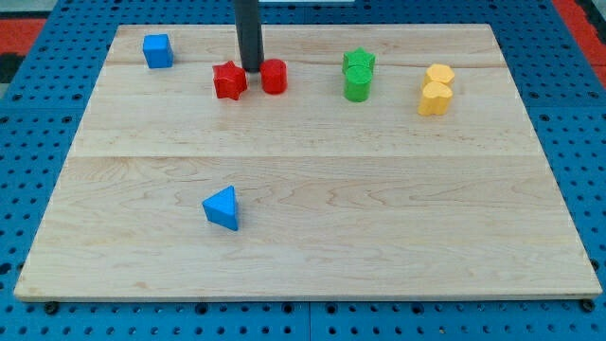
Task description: Push the red star towards the top side of the board
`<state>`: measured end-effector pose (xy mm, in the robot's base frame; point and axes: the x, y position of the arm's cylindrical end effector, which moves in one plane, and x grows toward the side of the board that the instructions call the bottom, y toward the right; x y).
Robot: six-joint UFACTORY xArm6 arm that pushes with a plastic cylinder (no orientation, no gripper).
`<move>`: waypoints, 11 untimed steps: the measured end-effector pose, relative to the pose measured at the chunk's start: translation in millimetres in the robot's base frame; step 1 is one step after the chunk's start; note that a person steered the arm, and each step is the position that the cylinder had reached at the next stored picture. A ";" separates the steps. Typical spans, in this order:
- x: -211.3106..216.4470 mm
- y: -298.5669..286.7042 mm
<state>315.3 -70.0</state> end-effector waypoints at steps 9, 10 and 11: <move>72.4 -137.6; 36.8 -59.7; 0.8 -9.0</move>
